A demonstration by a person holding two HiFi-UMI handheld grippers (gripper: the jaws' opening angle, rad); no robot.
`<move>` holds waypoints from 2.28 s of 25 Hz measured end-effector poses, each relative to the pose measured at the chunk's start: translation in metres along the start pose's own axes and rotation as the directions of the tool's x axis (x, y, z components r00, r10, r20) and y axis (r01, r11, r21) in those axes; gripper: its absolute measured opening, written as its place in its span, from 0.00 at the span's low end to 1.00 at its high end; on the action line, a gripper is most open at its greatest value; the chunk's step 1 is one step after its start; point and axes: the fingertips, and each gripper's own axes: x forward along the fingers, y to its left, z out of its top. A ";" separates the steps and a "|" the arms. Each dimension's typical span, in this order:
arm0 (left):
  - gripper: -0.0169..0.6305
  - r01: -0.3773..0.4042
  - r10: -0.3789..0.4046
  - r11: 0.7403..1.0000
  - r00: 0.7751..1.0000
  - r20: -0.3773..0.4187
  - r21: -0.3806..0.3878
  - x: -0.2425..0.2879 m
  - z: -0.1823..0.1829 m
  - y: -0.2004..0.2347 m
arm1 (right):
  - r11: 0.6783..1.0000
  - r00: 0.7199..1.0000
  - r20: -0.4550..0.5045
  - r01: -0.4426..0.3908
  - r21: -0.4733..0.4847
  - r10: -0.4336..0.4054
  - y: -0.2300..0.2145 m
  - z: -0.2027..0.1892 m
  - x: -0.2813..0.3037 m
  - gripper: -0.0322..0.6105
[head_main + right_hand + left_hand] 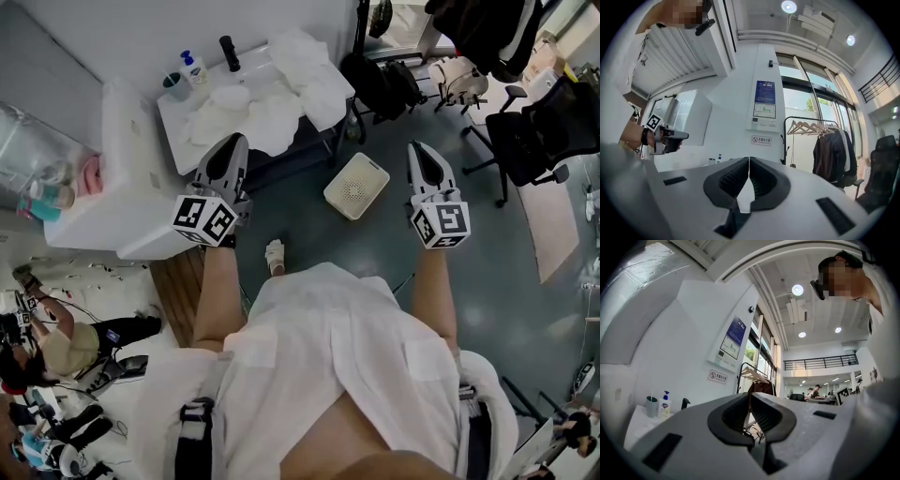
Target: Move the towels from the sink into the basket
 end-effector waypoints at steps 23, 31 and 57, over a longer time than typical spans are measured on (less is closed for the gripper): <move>0.07 0.023 -0.023 1.000 0.999 -0.042 -0.009 0.033 0.007 0.134 | 0.995 0.995 -0.077 -0.065 0.072 0.071 0.059 -0.033 0.150 0.21; 0.07 0.040 -0.040 0.999 0.999 -0.009 -0.009 0.057 0.024 0.204 | 0.997 0.995 -0.075 -0.066 0.049 0.070 0.078 -0.029 0.219 0.24; 0.07 0.053 -0.058 0.997 0.995 -0.080 -0.055 0.174 -0.022 0.264 | 0.958 0.899 -0.331 -0.278 0.071 0.285 0.040 -0.130 0.357 0.38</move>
